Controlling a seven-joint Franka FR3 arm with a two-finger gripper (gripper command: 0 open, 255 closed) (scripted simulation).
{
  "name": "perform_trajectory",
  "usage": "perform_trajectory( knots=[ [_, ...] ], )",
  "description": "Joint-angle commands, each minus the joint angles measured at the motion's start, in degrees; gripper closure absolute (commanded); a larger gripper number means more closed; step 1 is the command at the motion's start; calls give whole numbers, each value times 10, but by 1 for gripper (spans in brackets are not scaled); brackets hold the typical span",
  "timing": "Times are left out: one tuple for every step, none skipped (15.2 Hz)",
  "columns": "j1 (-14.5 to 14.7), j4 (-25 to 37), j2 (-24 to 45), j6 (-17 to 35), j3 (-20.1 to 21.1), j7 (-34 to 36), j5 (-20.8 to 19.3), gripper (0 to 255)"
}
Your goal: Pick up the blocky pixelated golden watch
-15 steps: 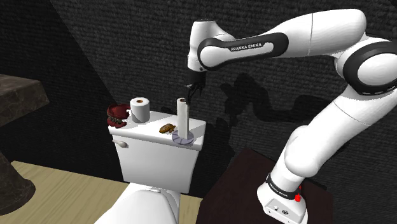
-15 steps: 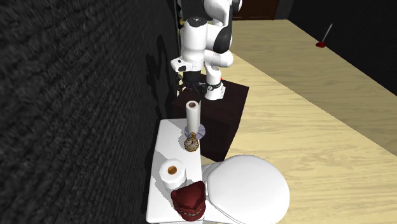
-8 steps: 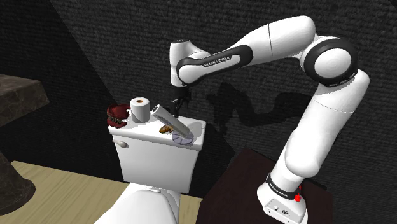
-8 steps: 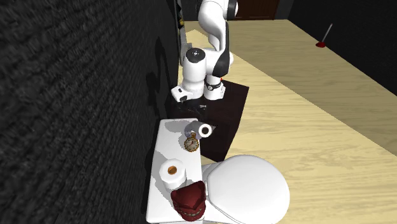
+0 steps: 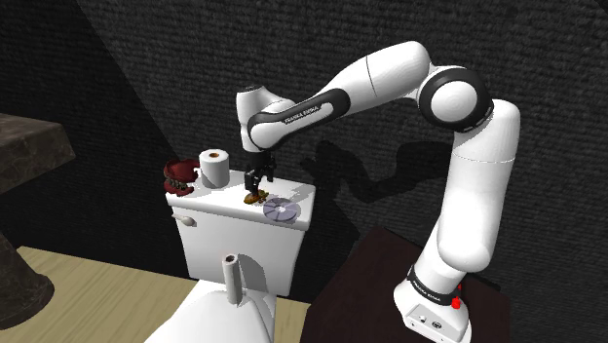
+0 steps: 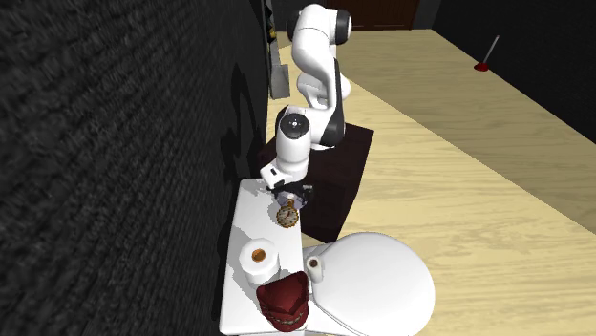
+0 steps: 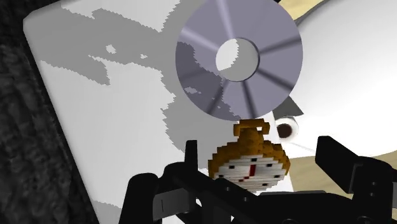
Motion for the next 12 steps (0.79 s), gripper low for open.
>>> perform_trajectory(
  knots=[
    [0, -6, 9, 14, -1, 2, -3, 0],
    [1, -9, 13, 21, -1, 3, -4, 0],
    [1, -12, 16, 27, -2, 4, -6, 0],
    [1, -15, 20, 34, -2, 6, -7, 0],
    [1, -19, 26, 44, -3, 8, -9, 0],
    [1, -19, 26, 44, -3, 8, -9, 0],
    [1, -19, 26, 44, -3, 8, -9, 0],
    [1, -20, 26, 45, -3, 8, -9, 255],
    [1, -20, 26, 45, -3, 8, -9, 255],
    [1, -20, 27, 45, -3, 8, -9, 255],
    [1, -20, 27, 45, -3, 8, -9, 255],
    [1, -20, 27, 45, -3, 8, -9, 255]
  ],
)
